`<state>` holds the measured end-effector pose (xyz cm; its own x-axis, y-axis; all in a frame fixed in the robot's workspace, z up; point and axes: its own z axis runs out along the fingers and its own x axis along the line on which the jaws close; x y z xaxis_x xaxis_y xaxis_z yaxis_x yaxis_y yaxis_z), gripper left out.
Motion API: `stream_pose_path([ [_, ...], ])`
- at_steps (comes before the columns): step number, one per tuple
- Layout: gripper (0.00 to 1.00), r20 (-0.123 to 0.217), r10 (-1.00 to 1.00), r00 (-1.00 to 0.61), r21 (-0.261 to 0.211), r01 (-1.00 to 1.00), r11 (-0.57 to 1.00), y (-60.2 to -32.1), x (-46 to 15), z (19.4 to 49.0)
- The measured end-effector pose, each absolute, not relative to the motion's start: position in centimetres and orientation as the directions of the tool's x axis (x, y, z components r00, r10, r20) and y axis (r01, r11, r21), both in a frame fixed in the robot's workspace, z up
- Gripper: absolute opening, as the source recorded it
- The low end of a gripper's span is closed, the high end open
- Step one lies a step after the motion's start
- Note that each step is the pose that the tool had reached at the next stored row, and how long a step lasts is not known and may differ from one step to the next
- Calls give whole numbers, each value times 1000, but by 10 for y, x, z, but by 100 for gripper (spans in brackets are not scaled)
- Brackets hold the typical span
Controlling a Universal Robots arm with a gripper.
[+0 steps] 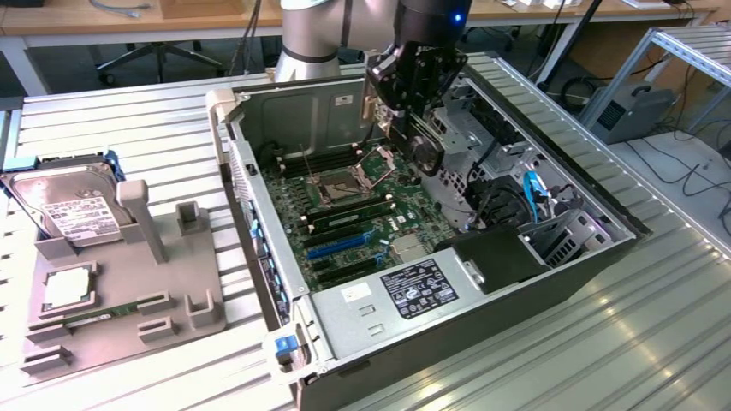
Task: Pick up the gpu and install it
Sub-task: 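Insert the gpu into the slot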
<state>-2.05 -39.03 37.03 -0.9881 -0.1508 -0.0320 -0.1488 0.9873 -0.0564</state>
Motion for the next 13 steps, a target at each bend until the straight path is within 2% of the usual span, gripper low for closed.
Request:
stream_pose_path([
  [13, 27, -32, -234, -972, -56, -232, 971, -390, -21, 370],
])
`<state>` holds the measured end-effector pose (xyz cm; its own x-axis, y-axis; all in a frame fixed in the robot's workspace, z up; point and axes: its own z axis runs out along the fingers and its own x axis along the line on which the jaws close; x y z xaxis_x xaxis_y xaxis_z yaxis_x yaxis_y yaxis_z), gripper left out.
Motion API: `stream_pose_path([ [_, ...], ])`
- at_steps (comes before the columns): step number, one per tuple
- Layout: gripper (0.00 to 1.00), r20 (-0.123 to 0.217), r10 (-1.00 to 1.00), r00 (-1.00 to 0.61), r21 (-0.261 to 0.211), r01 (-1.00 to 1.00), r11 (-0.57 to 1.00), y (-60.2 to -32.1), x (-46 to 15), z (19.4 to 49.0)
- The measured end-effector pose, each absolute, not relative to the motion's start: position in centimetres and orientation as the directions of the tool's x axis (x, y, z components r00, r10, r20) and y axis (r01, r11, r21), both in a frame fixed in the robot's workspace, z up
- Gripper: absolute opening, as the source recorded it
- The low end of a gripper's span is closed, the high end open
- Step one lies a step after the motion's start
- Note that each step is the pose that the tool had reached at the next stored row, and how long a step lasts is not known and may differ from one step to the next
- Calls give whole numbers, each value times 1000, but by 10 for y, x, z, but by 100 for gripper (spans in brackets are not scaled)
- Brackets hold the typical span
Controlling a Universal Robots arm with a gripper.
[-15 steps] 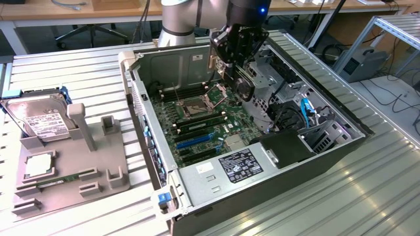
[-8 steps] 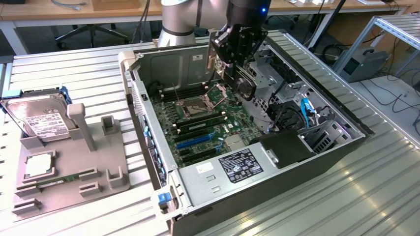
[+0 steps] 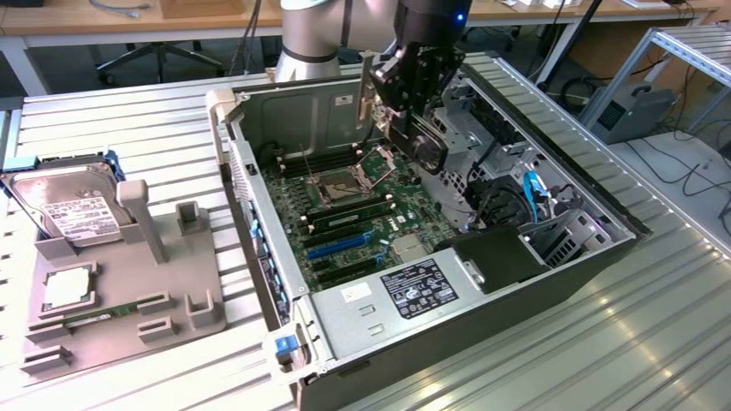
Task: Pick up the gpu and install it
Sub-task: 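Insert the gpu into the slot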
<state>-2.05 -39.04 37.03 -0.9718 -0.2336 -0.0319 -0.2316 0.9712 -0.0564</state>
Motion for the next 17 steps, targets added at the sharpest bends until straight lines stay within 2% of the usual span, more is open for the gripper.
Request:
stream_pose_path([
  [17, 27, -32, -319, -947, -56, -317, 947, -390, -21, 370],
])
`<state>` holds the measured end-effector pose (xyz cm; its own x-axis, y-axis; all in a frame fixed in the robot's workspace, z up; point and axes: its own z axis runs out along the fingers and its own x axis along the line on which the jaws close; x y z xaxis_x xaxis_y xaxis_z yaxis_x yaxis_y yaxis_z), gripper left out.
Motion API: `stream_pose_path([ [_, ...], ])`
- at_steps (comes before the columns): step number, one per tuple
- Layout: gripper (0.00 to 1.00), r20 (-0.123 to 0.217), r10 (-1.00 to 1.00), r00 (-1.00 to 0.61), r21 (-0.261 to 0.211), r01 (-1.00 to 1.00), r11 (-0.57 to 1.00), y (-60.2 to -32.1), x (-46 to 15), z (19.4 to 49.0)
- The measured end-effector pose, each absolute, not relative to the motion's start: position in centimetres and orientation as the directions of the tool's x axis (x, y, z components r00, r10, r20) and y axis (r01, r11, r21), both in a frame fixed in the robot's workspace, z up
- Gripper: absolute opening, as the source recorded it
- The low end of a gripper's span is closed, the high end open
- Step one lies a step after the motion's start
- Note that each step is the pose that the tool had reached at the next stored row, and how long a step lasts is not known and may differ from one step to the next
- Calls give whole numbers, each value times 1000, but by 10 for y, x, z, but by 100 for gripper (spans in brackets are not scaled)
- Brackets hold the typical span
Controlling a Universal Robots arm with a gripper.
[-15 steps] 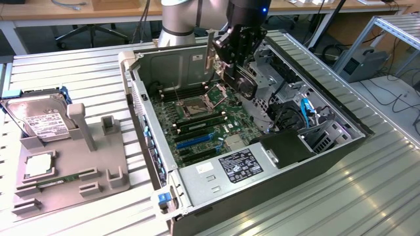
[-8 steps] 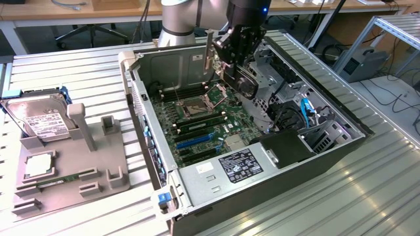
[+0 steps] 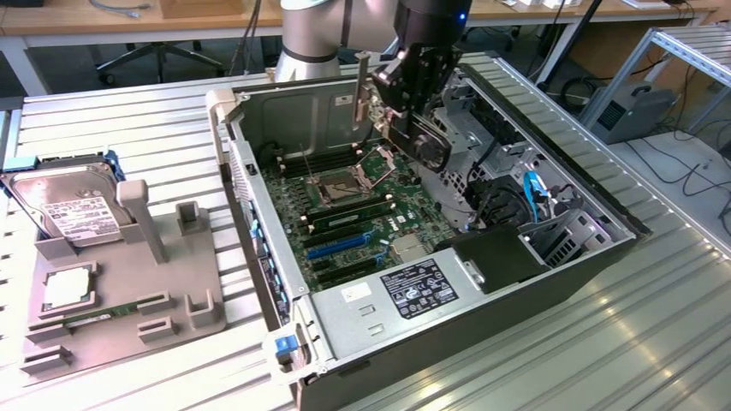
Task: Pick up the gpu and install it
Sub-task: 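Insert the gpu into the slot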
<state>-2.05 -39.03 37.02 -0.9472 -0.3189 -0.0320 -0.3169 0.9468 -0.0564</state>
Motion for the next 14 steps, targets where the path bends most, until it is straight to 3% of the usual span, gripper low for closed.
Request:
stream_pose_path([
  [14, 27, -32, -380, -924, -56, -378, 924, -390, -21, 370],
])
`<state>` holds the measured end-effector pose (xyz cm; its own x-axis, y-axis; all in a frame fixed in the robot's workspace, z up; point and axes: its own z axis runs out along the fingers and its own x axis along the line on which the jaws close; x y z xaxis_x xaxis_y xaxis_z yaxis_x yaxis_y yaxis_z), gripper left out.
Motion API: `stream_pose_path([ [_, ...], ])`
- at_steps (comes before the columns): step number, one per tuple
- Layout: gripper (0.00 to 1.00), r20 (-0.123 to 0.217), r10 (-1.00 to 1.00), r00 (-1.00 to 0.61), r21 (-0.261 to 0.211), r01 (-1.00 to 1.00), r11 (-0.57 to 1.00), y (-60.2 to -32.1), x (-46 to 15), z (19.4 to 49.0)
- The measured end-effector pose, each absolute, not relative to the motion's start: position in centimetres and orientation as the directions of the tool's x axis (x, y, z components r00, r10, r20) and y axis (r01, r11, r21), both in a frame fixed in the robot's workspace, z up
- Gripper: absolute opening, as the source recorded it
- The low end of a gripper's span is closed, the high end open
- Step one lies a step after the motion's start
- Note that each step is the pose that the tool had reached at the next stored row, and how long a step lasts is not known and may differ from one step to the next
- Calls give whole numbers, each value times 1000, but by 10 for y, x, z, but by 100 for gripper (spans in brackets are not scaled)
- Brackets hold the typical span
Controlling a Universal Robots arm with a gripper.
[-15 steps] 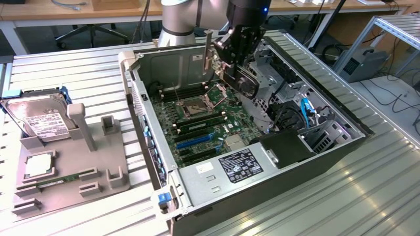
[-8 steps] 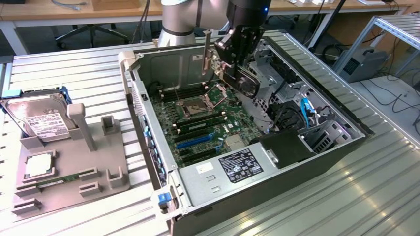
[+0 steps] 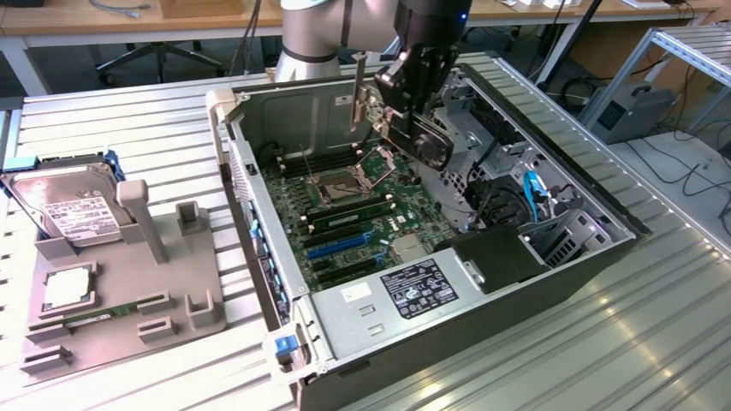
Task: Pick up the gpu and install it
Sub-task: 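Insert the gpu into the slot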
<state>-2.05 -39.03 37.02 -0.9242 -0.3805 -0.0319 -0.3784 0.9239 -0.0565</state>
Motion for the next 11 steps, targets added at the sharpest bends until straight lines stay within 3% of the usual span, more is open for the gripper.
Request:
stream_pose_path([
  [11, 27, -32, -413, -910, -56, -411, 910, -390, -20, 370],
])
